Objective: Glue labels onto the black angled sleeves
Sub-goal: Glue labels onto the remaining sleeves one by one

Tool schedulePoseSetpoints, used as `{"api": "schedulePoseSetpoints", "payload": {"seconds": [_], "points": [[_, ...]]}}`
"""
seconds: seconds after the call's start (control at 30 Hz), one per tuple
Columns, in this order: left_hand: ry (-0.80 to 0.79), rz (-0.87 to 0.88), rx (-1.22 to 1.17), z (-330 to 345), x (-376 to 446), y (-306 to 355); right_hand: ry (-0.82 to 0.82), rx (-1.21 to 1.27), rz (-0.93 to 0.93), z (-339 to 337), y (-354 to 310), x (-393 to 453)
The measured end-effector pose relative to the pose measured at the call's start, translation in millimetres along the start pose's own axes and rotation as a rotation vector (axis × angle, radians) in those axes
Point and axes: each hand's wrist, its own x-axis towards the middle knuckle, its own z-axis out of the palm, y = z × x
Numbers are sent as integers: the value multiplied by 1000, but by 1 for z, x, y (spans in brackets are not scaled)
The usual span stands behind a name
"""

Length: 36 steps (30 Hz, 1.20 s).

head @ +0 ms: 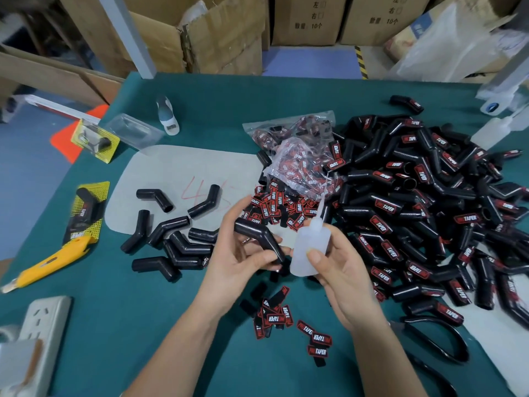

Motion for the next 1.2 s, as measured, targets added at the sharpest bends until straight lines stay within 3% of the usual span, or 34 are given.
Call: {"api": "schedulePoseSetpoints", "payload": {"seconds": [0.4, 0.57, 0.8, 1.0, 1.2], "points": [[186, 152, 424, 3, -6, -12, -24, 38, 26, 7, 0, -2], [266, 132, 104, 8, -6, -5, 0, 96, 23, 6, 3, -1], [145, -31, -289, 8, -7, -5, 67, 81, -18, 4, -1, -1], [116, -64, -346, 12, -6, -2, 211, 121, -84, -3, -3, 1], [108, -89, -412, 10, -6, -1, 210, 165, -177, -13, -9, -3]]}}
